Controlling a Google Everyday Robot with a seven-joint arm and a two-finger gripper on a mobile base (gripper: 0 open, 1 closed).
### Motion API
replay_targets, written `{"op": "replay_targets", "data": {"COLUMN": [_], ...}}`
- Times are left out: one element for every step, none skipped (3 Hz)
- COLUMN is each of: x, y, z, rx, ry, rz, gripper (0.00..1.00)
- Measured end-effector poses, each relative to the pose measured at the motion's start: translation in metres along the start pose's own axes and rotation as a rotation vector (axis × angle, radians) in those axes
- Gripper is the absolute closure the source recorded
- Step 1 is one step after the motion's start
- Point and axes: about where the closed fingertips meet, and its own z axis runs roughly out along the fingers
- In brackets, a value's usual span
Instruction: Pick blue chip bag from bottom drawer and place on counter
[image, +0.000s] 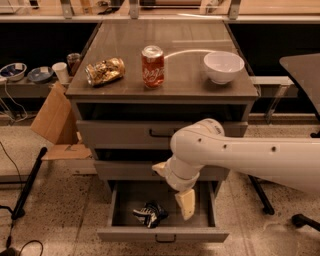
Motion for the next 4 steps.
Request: {"op": "replay_targets", "data": {"x": [-0.039, -0.069, -0.097, -0.111], "y": [-0.010, -0.016, -0.027, -0.033], "z": [0.067, 0.115, 0.160, 0.198], "rx": [0.014, 0.056, 0.060, 0.040], "ry": [-0.099, -0.132, -0.173, -0.185], "rz": [-0.026, -0.072, -0.100, -0.102], "gripper": [0.00, 0.00, 0.00, 0.00]}}
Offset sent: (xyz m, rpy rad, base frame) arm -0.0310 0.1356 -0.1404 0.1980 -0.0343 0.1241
